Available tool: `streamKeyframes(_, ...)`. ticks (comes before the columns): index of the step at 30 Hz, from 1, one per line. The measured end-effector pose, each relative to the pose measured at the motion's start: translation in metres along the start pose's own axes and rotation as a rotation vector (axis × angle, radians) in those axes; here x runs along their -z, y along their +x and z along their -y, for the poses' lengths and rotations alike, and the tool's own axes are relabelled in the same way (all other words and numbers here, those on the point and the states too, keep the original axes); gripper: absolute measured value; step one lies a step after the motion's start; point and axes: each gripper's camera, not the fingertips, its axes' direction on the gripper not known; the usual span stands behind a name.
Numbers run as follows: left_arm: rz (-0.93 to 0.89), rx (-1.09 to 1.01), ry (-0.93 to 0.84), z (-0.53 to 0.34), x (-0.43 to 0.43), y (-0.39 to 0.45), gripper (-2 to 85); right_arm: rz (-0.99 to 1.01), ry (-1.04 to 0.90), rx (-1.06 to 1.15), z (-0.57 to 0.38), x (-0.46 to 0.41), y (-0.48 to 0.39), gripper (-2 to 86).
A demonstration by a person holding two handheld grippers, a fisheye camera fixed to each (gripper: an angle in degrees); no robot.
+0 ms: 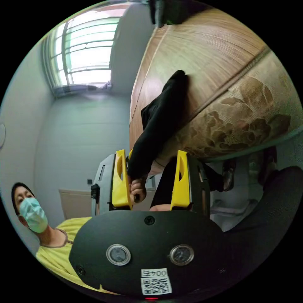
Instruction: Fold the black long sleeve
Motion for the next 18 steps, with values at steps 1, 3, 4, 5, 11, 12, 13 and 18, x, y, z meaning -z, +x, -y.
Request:
streamKeyframes(1, 0.005, -0.001, -0.015, -0.002, -0.003, 0.006, 13.3, 0.029, 0.008, -0.038, 0.001, -0.001, 0.012, 22.4)
streamKeyframes(3, 0.026, -0.006, -0.035, -0.006, -0.009, 0.016, 13.2, 0.074, -0.011, -0.068, 0.002, -0.014, 0.021, 24.0)
streamKeyframes(4, 0.044, -0.010, -0.050, -0.009, -0.014, 0.022, 13.2, 0.088, -0.034, -0.079, 0.001, -0.028, 0.023, 25.2)
streamKeyframes(5, 0.059, -0.013, -0.062, -0.012, -0.019, 0.027, 13.2, 0.105, -0.061, -0.090, -0.001, -0.045, 0.024, 26.1)
streamKeyframes(11, 0.163, -0.087, -0.134, -0.028, -0.057, 0.048, 13.1, 0.205, -0.203, -0.087, -0.029, -0.128, 0.034, 19.6)
streamKeyframes(12, 0.176, -0.107, -0.136, -0.030, -0.061, 0.053, 13.1, 0.178, -0.195, -0.057, -0.033, -0.130, 0.030, 18.1)
streamKeyframes(13, 0.213, -0.148, -0.143, -0.033, -0.069, 0.067, 13.1, 0.169, -0.160, -0.001, -0.041, -0.129, 0.021, 16.0)
streamKeyframes(18, 0.262, -0.366, -0.244, -0.050, -0.128, 0.150, 13.0, 0.162, -0.044, 0.203, -0.085, -0.103, -0.032, 13.0)
